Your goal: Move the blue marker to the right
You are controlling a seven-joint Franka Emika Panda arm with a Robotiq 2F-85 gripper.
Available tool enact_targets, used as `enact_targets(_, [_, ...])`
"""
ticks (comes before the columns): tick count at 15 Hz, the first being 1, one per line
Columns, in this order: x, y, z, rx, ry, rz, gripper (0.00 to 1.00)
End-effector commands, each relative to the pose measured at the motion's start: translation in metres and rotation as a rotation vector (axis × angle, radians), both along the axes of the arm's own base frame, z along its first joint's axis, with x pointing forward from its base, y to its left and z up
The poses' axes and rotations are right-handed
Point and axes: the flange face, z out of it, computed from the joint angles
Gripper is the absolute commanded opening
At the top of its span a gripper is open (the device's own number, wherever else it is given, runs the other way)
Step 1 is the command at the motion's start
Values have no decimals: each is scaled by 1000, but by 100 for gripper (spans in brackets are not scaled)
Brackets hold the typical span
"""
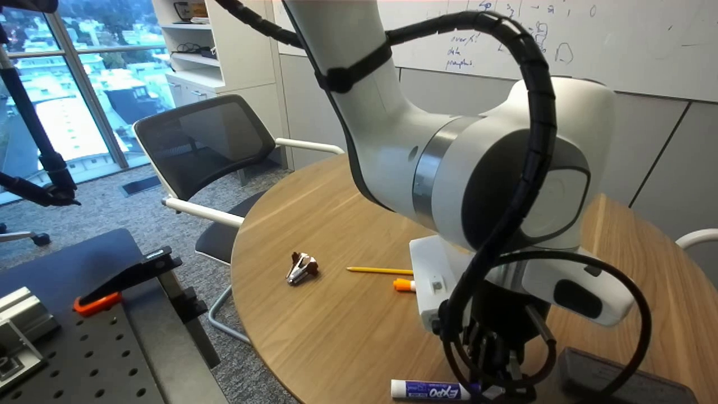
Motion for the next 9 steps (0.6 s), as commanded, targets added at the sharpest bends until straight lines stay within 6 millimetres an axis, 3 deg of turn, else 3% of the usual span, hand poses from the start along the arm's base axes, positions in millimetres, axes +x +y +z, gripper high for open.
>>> enact_targets(1, [-3, 10, 26, 30, 19, 39, 58])
enact_targets(7, [-11, 60, 125, 151, 92, 232, 100])
enact_targets(8, [5, 44, 85, 92, 51, 163, 100])
enact_targets(9, [6, 50, 101, 102, 50, 172, 92])
